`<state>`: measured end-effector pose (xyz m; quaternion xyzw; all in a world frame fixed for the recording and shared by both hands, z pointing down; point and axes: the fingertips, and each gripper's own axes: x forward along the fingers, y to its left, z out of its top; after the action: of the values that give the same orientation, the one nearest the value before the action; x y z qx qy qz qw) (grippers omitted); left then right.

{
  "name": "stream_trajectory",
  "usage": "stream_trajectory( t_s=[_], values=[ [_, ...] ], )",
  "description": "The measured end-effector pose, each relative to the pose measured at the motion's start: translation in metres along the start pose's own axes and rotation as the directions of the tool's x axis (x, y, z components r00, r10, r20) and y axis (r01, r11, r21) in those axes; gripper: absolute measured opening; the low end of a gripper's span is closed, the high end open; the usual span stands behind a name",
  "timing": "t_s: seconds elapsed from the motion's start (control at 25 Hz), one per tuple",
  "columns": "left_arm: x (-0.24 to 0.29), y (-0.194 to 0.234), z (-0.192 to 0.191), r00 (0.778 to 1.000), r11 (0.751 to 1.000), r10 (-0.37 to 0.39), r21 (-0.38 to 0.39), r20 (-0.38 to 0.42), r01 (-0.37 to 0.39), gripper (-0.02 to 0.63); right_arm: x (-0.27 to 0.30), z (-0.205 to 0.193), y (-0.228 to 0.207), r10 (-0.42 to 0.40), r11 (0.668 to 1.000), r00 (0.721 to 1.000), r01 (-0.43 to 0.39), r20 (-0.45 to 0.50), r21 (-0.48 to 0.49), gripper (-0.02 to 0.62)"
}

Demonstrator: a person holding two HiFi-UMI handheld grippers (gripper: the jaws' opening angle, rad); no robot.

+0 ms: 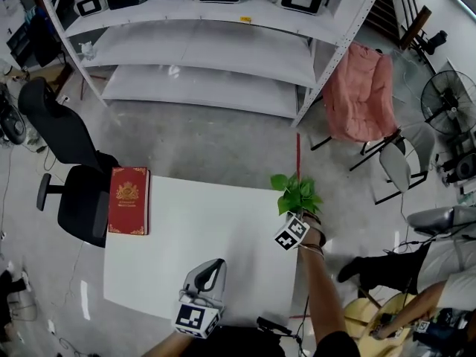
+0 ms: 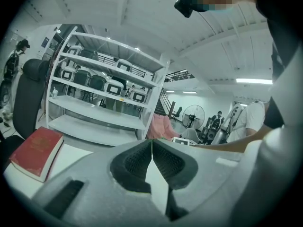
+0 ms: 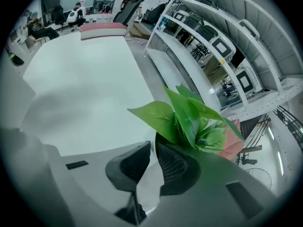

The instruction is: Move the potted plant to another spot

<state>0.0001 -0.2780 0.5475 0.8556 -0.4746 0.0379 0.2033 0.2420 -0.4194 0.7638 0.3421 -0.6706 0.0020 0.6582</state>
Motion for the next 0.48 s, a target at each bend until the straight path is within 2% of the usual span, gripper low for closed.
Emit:
stream_trajectory(
  t_s=[0.48],
  values=[
    [-0.004,0.016,0.003,1.0,1.0,0.016,-0.02,0.009,-0.015,0.023,0.005,0.007,-0.002,-0.004,0.998,1.0,0.004,-0.001,-0.056,0.023]
  ],
)
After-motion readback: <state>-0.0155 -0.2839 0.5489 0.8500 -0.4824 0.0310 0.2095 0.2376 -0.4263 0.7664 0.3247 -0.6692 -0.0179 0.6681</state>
